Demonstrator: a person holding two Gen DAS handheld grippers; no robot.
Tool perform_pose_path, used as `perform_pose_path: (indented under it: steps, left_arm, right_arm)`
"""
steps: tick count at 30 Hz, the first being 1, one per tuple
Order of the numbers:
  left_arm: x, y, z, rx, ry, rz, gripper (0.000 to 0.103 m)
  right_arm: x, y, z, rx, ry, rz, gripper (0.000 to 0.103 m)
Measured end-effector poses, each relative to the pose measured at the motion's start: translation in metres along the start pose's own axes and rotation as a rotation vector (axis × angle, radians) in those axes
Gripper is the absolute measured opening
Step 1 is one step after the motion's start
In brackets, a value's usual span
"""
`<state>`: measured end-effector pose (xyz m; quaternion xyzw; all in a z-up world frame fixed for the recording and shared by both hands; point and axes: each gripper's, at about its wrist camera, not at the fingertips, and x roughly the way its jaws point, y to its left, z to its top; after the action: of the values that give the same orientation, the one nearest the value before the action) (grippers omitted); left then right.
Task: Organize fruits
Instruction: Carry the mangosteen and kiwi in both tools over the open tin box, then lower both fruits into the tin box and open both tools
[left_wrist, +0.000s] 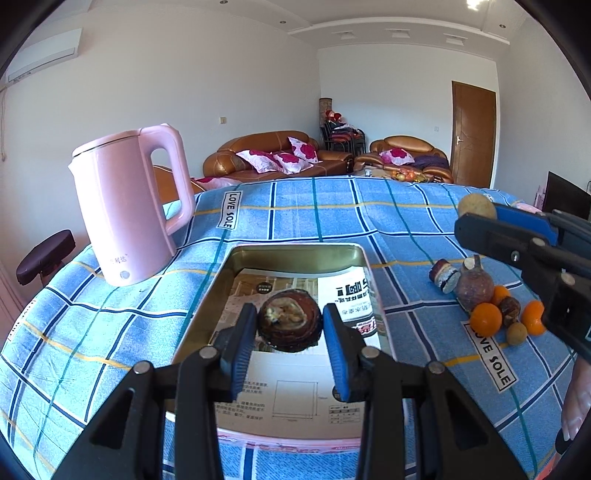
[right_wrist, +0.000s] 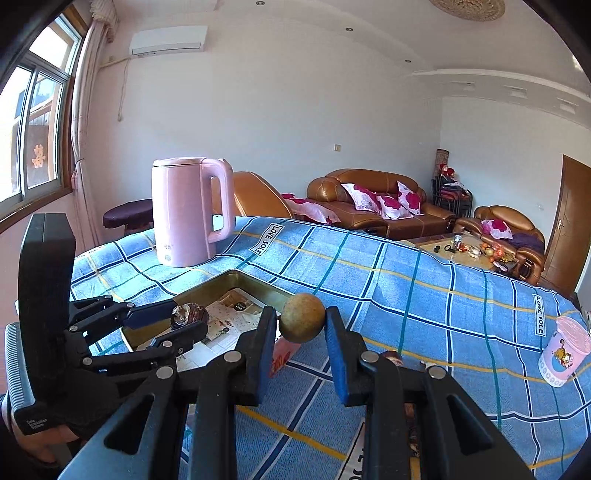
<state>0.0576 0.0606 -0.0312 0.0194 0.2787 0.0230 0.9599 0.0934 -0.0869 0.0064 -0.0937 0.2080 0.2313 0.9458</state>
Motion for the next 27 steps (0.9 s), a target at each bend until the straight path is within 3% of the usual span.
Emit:
perform_pose_path:
  steps: [27]
  left_arm:
    - [0.039,0.026,0.004,0.026,0.098,0.045,0.039]
  right_arm:
    - [0.074,0.029,-0.010,-0.021,0.122,0.065,0.029]
